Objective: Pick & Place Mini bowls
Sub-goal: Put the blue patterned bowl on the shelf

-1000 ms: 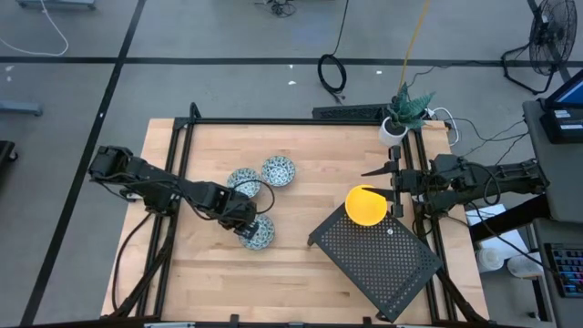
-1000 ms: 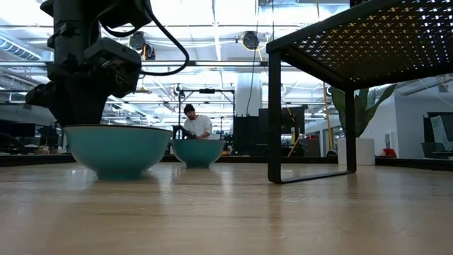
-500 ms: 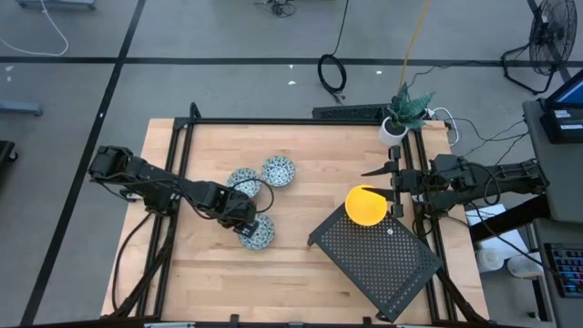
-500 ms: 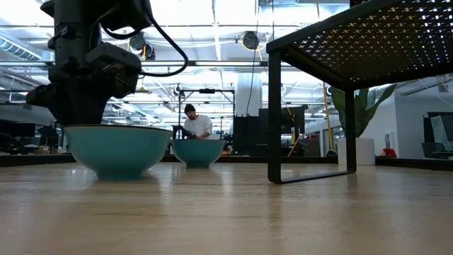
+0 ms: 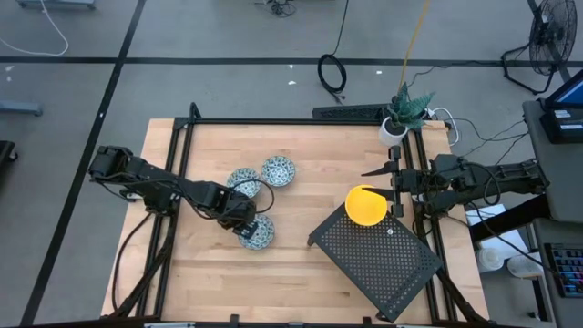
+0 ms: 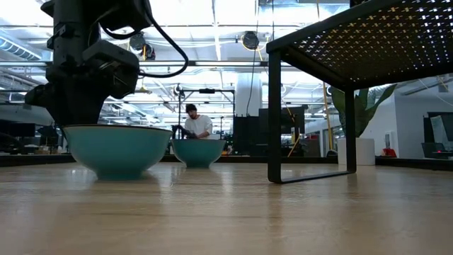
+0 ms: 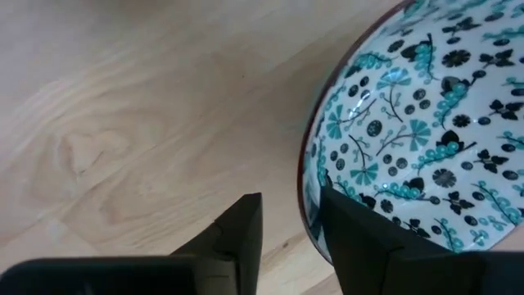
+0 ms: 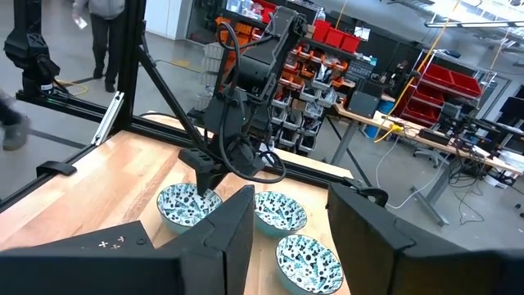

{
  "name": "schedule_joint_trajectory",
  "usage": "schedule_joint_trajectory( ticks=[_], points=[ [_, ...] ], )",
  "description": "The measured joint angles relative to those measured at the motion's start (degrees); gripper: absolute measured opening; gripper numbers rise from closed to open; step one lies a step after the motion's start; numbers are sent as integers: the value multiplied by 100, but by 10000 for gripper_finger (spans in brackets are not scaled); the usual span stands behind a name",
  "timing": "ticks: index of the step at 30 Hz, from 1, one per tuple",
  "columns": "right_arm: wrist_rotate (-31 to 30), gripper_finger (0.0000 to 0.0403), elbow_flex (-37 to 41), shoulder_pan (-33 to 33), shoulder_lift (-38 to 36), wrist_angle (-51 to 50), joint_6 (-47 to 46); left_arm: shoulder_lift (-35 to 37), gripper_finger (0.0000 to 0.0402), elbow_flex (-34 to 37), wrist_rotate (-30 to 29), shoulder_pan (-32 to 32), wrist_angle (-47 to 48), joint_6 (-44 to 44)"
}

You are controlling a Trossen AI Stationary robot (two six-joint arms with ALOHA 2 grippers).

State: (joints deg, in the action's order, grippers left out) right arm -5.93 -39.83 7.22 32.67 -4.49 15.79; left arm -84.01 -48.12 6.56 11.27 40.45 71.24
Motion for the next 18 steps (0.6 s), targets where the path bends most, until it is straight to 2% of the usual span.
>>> schedule_joint_trajectory(
  ticks=[3,7,12,18],
  points=[
    [0,141,0,0,0,0,-2,1,92,0,96,0,-2,-27],
    [-1,141,0,0,0,0,6,9,21,0,148,-5,-22,-244],
    [-1,141,0,-1,1,0,6,85,9,-91,147,7,-78,-748],
    [0,141,0,-2,2,0,-28,444,7,-792,-729,101,217,-1459]
  ],
)
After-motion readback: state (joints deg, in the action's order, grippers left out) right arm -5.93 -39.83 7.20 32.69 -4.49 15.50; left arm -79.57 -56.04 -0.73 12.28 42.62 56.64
